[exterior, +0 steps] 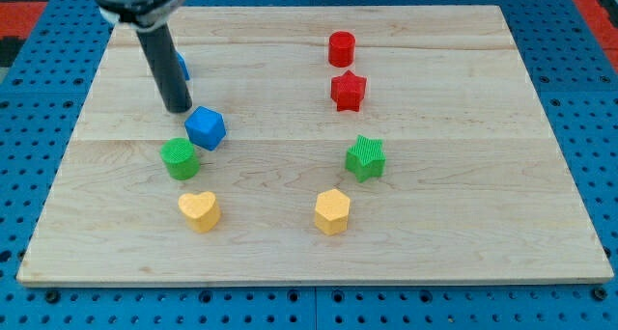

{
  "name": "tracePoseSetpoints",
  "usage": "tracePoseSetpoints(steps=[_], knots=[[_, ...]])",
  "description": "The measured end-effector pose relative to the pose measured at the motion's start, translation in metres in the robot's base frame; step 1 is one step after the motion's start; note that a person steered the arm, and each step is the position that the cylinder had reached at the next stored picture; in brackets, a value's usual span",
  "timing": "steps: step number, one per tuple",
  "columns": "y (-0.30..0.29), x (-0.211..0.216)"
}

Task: Push the red star to the right side of the green circle

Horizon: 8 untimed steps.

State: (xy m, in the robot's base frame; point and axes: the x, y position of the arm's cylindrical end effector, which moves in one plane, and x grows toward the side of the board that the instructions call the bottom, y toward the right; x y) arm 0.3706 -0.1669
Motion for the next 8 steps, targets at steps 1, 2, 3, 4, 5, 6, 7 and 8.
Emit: tracePoseSetpoints(steps=[1, 2, 3, 4, 5, 6, 7, 8], knots=[[0.059, -0.003], [0.047, 0.029], [0.058, 0.054], [0.116, 0.012], [0.118, -0.018], [0.211, -0.049], [0.268, -0.026], [0.208, -0.019]])
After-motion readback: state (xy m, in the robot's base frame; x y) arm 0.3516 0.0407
